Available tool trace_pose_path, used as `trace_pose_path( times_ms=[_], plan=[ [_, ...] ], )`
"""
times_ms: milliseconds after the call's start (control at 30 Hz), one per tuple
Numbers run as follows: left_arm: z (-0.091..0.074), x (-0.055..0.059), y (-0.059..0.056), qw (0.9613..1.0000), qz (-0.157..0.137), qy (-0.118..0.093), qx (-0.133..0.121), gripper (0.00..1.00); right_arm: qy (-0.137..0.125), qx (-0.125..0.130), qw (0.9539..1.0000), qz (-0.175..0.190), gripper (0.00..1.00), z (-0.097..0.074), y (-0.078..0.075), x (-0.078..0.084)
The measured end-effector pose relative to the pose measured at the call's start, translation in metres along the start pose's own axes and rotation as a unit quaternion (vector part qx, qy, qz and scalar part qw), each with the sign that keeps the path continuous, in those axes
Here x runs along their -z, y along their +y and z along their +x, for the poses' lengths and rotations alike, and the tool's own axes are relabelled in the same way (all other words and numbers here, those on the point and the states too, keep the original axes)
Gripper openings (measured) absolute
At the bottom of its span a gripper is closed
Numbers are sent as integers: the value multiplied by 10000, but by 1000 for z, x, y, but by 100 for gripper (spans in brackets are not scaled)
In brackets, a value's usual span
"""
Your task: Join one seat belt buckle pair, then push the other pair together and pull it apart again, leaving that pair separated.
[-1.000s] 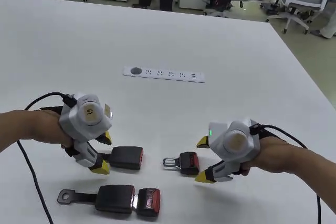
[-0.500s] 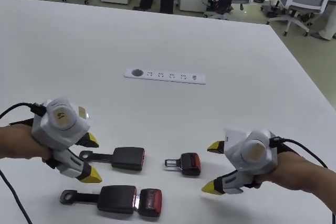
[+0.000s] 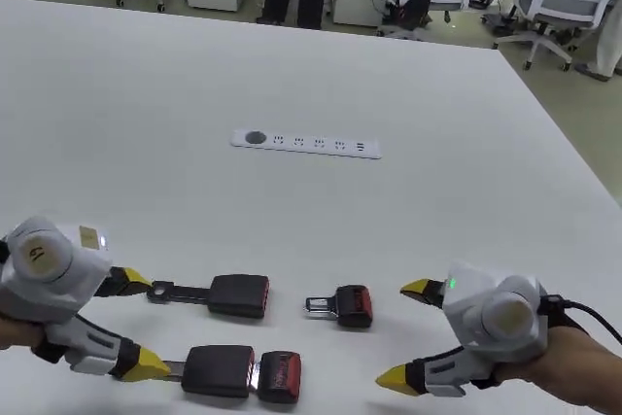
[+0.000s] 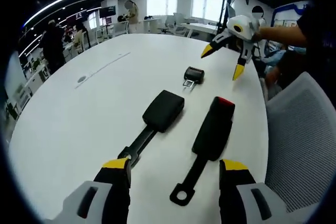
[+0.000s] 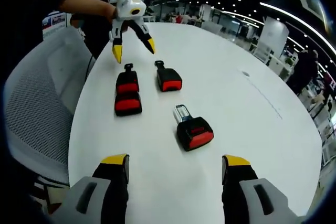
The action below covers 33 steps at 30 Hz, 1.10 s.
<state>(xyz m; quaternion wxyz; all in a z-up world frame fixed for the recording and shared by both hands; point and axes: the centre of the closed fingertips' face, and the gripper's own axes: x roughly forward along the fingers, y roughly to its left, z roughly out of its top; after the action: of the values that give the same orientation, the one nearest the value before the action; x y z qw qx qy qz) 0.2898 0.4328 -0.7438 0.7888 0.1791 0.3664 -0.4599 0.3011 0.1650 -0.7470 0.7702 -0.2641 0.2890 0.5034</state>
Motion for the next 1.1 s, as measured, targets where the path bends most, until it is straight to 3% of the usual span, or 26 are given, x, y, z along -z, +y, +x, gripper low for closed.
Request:
trace_pose_path(
  times_ms=[167, 300, 533, 800, 967, 1100],
  plan=[
    [-7, 7, -2, 9991, -108, -351, -209, 77, -198, 123, 9994, 261, 80, -2, 9, 4],
    [-11, 12, -11, 9982, -168, -508, -274, 82, -474, 319, 9968, 563, 87, -7, 16, -2],
    [-17, 15, -27, 9943, -389, -898, -420, 96, -730, 486, 9928, 816, 99, -12, 34, -7],
    [-18, 13, -40, 9895, -569, -1165, -634, 100, -1017, 642, 9868, 1080, 99, -15, 44, -18],
    [-18, 13, -51, 9908, -584, -1072, -586, 100, -1071, 695, 9849, 1171, 99, -15, 48, -19],
    [-22, 9, -47, 9889, -609, -1196, -638, 100, -1101, 754, 9833, 1235, 99, -16, 52, -22]
  ],
)
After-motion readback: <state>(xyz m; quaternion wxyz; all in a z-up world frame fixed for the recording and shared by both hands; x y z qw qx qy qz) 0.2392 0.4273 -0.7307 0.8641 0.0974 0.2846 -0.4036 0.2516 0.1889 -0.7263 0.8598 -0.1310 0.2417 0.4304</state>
